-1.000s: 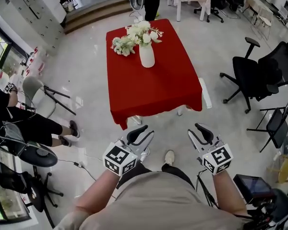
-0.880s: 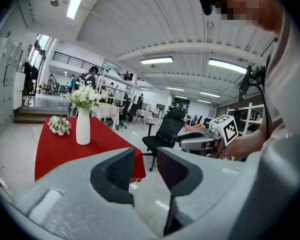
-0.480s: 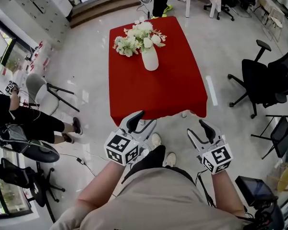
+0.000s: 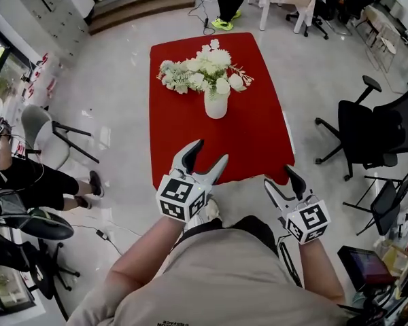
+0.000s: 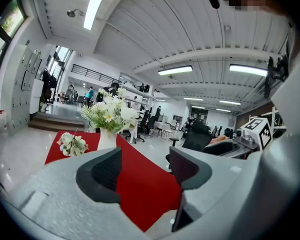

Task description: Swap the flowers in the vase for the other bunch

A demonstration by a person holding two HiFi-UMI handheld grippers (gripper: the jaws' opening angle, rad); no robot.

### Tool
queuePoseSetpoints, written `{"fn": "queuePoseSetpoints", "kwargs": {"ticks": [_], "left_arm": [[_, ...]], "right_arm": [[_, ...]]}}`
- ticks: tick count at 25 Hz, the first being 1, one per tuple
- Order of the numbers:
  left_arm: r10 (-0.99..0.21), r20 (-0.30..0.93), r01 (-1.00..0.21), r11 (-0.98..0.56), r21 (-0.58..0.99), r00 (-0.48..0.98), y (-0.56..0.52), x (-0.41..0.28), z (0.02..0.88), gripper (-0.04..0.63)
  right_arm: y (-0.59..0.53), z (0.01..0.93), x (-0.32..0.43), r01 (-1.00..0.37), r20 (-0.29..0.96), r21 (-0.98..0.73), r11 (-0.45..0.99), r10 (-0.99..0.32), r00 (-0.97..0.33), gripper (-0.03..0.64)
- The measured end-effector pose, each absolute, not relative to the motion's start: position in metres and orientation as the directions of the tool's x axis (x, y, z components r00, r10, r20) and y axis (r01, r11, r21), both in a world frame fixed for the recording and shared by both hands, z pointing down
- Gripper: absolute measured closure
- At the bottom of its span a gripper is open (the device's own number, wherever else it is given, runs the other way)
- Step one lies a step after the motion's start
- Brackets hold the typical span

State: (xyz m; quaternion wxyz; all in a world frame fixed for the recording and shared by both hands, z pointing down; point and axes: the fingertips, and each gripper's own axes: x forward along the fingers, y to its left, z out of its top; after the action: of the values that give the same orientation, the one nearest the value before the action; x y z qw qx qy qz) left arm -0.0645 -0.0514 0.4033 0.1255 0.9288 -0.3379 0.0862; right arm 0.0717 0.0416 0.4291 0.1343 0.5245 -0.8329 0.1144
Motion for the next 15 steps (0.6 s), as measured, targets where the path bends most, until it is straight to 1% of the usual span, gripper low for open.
{"fn": "queuePoseSetpoints", "kwargs": {"ticks": [8, 11, 15], "left_arm": [[-0.701, 0.242, -0.736, -0.671, 0.094, 0.670, -0.119, -0.059, 0.407, 0.226], [-0.747, 0.232, -0.775, -0.629, 0.058, 0.623, -0.144, -0.046, 0.409, 0.195], [-0.816, 0.220, -0.842, -0.538, 0.049, 0.534, -0.182, -0.032, 0.415, 0.163]], "right_arm": [[-0.019, 0.424, 0.065, -0.872, 0.344, -0.069, 0.485, -0.809, -0.477, 0.334], [-0.039, 0.427, 0.077, -0.847, 0.356, -0.084, 0.525, -0.778, -0.518, 0.334], [-0.067, 0.420, 0.104, -0.816, 0.363, -0.075, 0.574, -0.746, -0.558, 0.334]]}}
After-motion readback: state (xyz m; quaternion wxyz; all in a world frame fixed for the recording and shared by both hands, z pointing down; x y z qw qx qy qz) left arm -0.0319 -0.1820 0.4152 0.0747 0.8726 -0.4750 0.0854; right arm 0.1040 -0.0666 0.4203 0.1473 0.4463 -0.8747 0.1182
